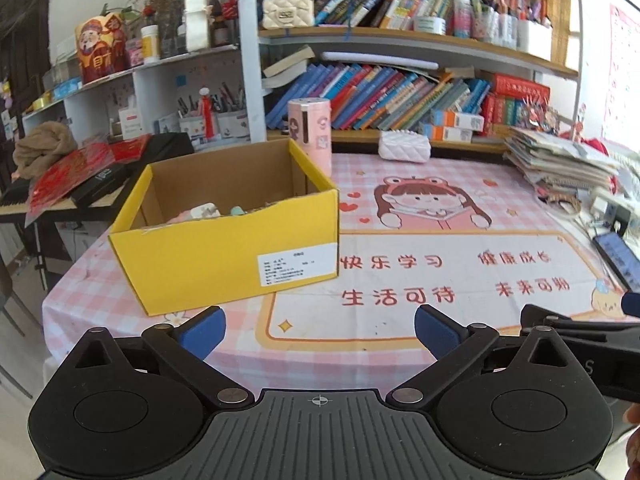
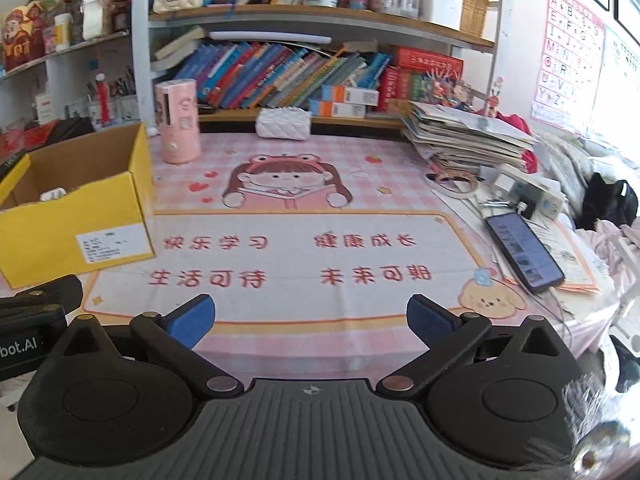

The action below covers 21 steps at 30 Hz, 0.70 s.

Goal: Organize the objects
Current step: 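Open both tools and withdraw them from the box over the table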

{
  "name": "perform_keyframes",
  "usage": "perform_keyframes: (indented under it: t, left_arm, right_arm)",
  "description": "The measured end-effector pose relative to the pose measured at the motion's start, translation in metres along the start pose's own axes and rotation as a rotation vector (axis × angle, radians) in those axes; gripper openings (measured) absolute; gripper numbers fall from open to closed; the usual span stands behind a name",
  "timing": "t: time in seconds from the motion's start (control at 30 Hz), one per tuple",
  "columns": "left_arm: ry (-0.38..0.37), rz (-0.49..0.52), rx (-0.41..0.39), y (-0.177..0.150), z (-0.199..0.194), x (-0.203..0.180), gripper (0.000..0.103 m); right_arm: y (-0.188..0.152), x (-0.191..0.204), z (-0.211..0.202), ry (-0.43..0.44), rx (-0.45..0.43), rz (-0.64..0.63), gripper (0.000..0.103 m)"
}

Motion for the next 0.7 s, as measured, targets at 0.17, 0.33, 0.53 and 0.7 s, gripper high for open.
perform_keyframes:
  t: [0.17,0.33,0.53,0.7]
  left_arm:
    - [0.011,0.014,0.01,0.0004,0.0007,-0.0049,0.102]
    - [0.026,0.007,0.018,0.0018,0.0018,-0.0057,0.102]
    - [0.033,-0.001,0.029,0.0027,0.003,-0.0058,0.102]
    - [0.032,-0.015,0.045,0.0029,0.0053,-0.0046,0.102]
  right_arm:
    - [-0.0003,-0.0032,0.0025,-0.012,0.015,-0.001,0.103]
    - [0.0007,-0.0032,0.0038,-0.012,0.018,-0.003,0.103]
    - [0.0014,-0.0029,0.0048,-0.012,0.019,-0.003,0.103]
    - [0.0015,-0.0023,0.0044,-0.014,0.02,-0.004,0.103]
Point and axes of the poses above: each gripper's, at about its wrist camera, not at the fingertips, and z roughly the way its jaws point, x to its left, y to its top, the point moved 2 cm from there along z, roughly the way its jaws point, and after that the axes turned 12 degrees about y, right-handed, at the moved point
